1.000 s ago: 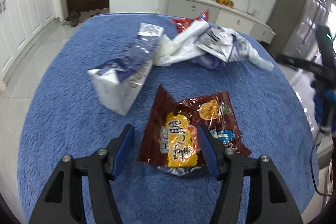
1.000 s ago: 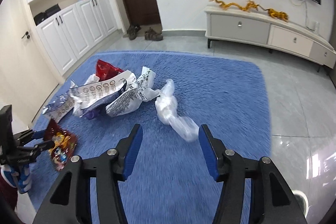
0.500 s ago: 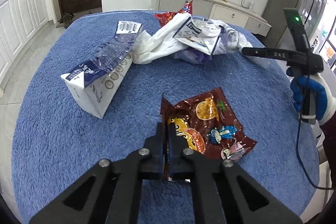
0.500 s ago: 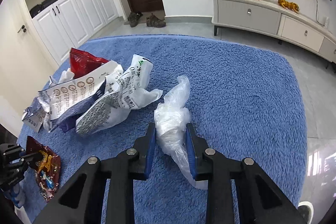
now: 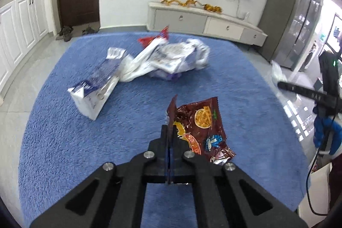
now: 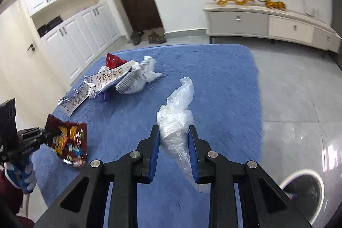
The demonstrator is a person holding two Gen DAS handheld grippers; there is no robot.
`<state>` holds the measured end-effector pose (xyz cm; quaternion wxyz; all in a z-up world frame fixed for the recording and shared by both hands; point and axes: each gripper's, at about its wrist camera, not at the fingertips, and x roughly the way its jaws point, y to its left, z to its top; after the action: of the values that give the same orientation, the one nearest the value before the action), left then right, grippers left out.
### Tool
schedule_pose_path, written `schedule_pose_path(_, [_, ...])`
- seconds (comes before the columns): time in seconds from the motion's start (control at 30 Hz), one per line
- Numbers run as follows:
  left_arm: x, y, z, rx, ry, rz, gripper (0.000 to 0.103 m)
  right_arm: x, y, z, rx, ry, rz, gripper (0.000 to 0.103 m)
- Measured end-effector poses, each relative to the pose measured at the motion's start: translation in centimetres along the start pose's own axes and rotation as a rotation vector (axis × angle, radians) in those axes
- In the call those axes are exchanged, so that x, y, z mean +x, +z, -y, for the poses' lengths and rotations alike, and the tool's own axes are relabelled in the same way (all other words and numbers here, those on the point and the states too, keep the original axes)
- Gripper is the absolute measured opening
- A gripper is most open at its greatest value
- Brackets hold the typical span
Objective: Collect trash
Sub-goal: 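Carry the brown chip bag and clear plastic bag toward the trash bin, then open both tools over the trash bin to drop the bags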
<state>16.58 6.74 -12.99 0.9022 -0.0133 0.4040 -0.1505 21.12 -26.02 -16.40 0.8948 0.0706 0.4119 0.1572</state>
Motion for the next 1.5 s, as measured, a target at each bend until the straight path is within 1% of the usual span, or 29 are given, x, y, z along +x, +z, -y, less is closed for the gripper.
schedule_pose_path(0.13, [-1.1, 0.4, 2.9, 0.037, -0.044, 0.033, 0.000, -3.0, -2.7, 3.0, 0.087, -0.033, 0.022, 0.025])
schedule_pose_path(0.2, [-1.4, 0.6, 4.4, 0.063, -0.068, 0.040, 0.000, -4.8, -4.2, 4.9, 0.140, -0.054, 0.040, 0.025])
schedule_pose_path(0.33, [-1.2, 1.3, 8.1, 0.117, -0.107, 0.043, 0.000, -7.5, -6.6, 7.6, 0.201, -0.100, 0.063, 0.025])
schedule_pose_path(0.43, [-0.5, 1.8, 11.0, 0.159, -0.134, 0.035, 0.000, -9.0, -8.2, 9.5, 0.241, -0.136, 0.069, 0.025])
schedule_pose_path(0.63, [1.8, 2.8, 18.2, 0.288, -0.181, 0.008, 0.000, -11.6, -11.8, 13.7, 0.321, -0.194, 0.082, 0.025])
schedule_pose_path(0.73, [3.9, 3.5, 22.6, 0.356, -0.192, -0.018, 0.000, -12.3, -13.3, 15.6, 0.362, -0.213, 0.086, 0.025])
schedule_pose_path(0.93, [7.7, 3.8, 30.2, 0.469, -0.198, -0.067, 0.000, -12.9, -16.7, 19.3, 0.449, -0.249, 0.079, 0.025])
schedule_pose_path(1.1, [11.5, 3.4, 36.9, 0.553, -0.194, -0.133, 0.001, -12.5, -19.5, 22.2, 0.530, -0.264, 0.063, 0.026])
schedule_pose_path(1.27, [15.5, 2.5, 42.4, 0.617, -0.188, -0.202, 0.001, -11.1, -21.0, 24.5, 0.576, -0.273, 0.034, 0.026])
schedule_pose_path(1.4, [18.1, 1.4, 45.6, 0.643, -0.175, -0.235, 0.001, -10.2, -21.5, 26.1, 0.606, -0.283, 0.024, 0.026])
schedule_pose_path(1.5, [20.1, 0.5, 47.7, 0.653, -0.163, -0.253, 0.002, -9.8, -21.5, 26.6, 0.615, -0.295, 0.020, 0.028])
